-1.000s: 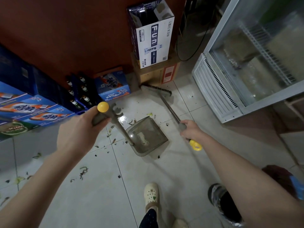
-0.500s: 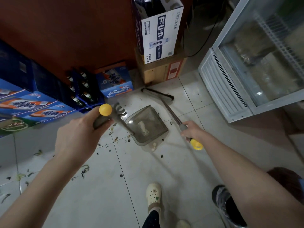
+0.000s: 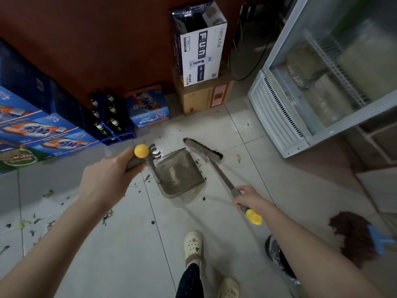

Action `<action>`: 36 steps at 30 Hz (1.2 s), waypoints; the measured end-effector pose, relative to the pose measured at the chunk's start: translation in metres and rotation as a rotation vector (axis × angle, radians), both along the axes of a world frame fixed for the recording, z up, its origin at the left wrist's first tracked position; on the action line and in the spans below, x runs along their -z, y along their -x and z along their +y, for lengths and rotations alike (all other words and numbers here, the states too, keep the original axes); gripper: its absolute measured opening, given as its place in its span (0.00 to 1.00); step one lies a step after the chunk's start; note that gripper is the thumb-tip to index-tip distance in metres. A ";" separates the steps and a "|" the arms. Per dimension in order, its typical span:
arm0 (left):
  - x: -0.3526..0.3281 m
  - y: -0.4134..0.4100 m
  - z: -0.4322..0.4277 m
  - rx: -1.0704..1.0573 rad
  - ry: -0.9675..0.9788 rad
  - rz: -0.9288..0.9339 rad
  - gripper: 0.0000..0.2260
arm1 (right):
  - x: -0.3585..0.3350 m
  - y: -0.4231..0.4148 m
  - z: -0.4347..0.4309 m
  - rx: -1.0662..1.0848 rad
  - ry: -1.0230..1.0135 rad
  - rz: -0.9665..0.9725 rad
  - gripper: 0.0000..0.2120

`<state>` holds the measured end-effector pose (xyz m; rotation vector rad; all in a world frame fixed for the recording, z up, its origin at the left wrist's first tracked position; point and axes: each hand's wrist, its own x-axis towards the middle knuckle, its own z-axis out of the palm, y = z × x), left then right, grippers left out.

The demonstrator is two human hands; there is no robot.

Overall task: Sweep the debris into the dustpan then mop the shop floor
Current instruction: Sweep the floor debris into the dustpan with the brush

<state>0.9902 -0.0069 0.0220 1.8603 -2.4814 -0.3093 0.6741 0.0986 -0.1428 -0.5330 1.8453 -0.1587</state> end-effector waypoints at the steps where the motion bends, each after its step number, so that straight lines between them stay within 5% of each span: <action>1: -0.002 -0.001 0.007 -0.004 -0.003 -0.005 0.12 | -0.003 -0.004 0.010 -0.010 -0.002 -0.003 0.29; 21: -0.003 0.006 0.040 0.027 -0.086 -0.025 0.13 | -0.029 0.035 0.042 0.150 0.093 0.138 0.28; 32: 0.012 0.004 0.023 0.055 -0.073 0.057 0.13 | -0.012 -0.021 0.006 0.172 0.023 -0.006 0.25; 36: 0.008 0.001 0.022 0.054 -0.075 0.051 0.11 | -0.018 -0.040 0.009 0.182 0.030 -0.085 0.30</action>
